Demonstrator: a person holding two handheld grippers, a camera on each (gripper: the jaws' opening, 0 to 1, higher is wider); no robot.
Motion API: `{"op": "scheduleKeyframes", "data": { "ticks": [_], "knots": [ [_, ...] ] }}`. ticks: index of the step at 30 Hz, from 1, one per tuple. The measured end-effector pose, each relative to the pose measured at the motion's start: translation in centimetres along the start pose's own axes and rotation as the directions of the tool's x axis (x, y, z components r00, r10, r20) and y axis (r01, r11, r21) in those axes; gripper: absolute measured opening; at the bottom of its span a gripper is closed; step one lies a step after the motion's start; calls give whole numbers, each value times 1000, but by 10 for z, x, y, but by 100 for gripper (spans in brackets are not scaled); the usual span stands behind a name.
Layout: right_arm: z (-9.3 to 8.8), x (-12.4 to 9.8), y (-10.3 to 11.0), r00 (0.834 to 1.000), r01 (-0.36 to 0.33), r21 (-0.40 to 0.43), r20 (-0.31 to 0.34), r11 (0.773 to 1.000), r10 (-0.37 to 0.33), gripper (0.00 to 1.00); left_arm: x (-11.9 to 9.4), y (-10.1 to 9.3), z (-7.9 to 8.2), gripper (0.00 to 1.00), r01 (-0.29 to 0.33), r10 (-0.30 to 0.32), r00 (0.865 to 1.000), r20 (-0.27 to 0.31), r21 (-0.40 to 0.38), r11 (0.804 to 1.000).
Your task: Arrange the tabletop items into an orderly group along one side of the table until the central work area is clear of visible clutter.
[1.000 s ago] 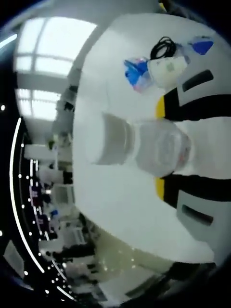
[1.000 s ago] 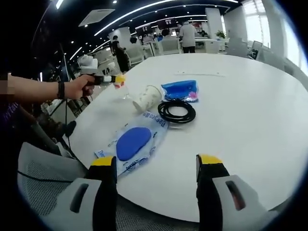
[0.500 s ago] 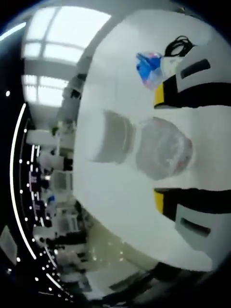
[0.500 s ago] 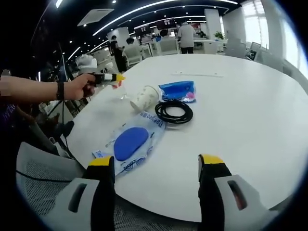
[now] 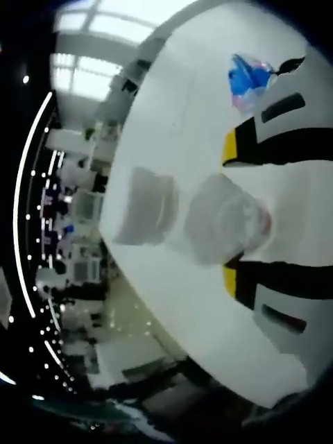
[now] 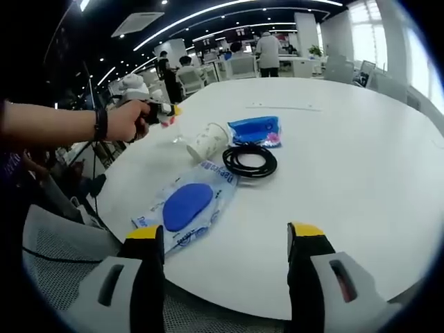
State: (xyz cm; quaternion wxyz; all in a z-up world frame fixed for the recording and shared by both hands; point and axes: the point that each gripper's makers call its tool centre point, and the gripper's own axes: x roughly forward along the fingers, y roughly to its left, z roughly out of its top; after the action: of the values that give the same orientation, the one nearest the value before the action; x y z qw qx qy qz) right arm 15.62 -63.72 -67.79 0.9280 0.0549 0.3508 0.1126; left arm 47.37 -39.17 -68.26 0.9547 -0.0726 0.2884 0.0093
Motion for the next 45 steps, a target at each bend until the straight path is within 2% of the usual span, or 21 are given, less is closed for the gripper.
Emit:
{"op": "scheduleKeyframes", "data": {
  "ticks": [2,6,9,11,12,14,18,19,22,25,26,28,29,31,33,34,36,39,41,43,45],
  "knots": [
    [0,0,-1,1000,1,4,0,1000,-1,72,0,4,1,43,-8,8,1000,0,-19,1000],
    [0,0,-1,1000,2,5,1,1000,-2,72,-1,2,1,43,28,-28,1000,-9,21,999],
    [0,-1,0,1000,1,4,0,1000,-1,72,0,-2,0,42,114,-112,993,-26,105,988],
    [-1,0,0,1000,2,3,-1,1000,-2,72,0,-6,0,41,194,-188,981,-47,205,959],
    [-1,0,0,1000,1,4,0,1000,-1,72,1,-6,0,41,209,-203,978,-51,212,955],
    [-1,0,0,1000,0,5,-1,1000,0,72,2,-8,-1,41,279,-266,960,-82,262,924],
    [-1,0,1,1000,-3,1,-3,1000,3,72,3,-9,-1,41,386,-365,922,-127,302,871],
    [-2,0,1,1000,-5,0,-5,1000,5,72,3,-9,-1,41,423,-396,906,-147,312,851],
    [-3,1,3,1000,-9,-4,-13,1000,9,72,6,-9,-1,41,485,-450,874,-183,369,793],
    [-3,2,4,1000,-13,-14,-17,1000,13,72,6,-9,-1,42,496,-458,868,-193,384,779],
    [-3,2,4,1000,-14,-17,-19,1000,14,72,7,-8,0,43,490,-453,871,-189,388,781],
    [-3,2,5,1000,-15,-21,-21,1000,15,72,10,-3,-1,52,461,-423,887,-185,362,810],
    [-4,2,4,1000,-15,-21,-22,1000,14,72,10,-7,-3,56,468,-434,883,-177,285,836],
    [-4,2,4,1000,-13,-19,-23,1000,13,72,11,-13,-3,59,479,-460,877,-137,170,862],
    [-4,2,2,1000,-10,-12,-24,1000,10,72,16,-8,-4,60,427,-413,903,-115,152,891],
    [-5,2,1,1000,-9,-5,-24,1000,9,72,17,-5,-5,64,378,-367,925,-97,153,913],
    [-5,1,-1,1000,-3,4,-21,1000,4,72,18,-5,-5,68,313,-308,949,-58,110,943],
    [-5,1,-1,1000,-1,9,-21,1000,1,72,17,-7,-6,68,245,-243,969,-29,105,964],
    [-6,1,-2,1000,2,6,-24,1000,-2,72,16,-17,-11,67,242,-239,970,-38,103,965],
    [-7,1,-3,1000,9,9,-28,1000,-9,73,14,-14,-9,63,188,-188,982,-16,116,975],
    [-8,0,-9,999,33,17,-31,999,-33,75,15,-13,-8,61,162,-163,987,0,72,984]
  ]
}}
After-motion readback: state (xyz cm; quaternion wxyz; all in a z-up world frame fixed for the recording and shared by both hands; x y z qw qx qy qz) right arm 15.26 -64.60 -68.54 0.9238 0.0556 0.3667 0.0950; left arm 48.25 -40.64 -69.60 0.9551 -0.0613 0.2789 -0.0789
